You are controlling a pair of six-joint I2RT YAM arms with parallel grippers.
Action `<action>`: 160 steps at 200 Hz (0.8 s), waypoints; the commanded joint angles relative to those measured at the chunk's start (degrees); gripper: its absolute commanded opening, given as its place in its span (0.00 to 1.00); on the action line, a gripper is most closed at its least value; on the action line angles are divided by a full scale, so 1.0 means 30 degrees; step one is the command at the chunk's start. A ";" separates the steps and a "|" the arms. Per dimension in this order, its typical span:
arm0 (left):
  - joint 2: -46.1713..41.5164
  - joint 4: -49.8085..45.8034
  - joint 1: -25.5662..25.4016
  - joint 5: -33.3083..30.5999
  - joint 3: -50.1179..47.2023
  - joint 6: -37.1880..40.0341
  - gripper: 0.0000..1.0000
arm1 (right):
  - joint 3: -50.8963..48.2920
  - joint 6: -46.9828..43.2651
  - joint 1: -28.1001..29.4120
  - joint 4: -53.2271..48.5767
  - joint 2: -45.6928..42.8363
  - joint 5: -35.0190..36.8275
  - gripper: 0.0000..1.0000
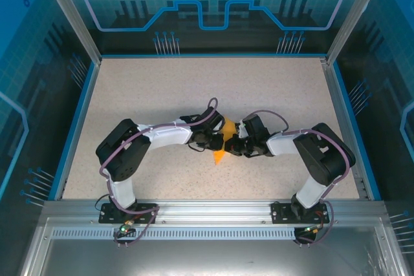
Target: Fold a paper plane with a square sheet of paper (pick it up from the middle)
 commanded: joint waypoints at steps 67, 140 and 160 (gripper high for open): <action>0.0854 0.0479 0.0345 0.1387 0.0861 -0.1427 0.14 | -0.0777 0.0170 -0.0368 -0.0865 0.0918 0.0555 0.03; 0.1101 0.1196 0.0946 0.2070 0.0713 -0.2670 0.13 | -0.0886 0.0367 -0.0551 -0.0434 0.0588 0.0271 0.03; 0.1350 0.0802 0.0956 0.1990 0.0659 -0.2451 0.13 | -0.0808 0.0510 -0.0631 -0.0486 0.0082 -0.0051 0.03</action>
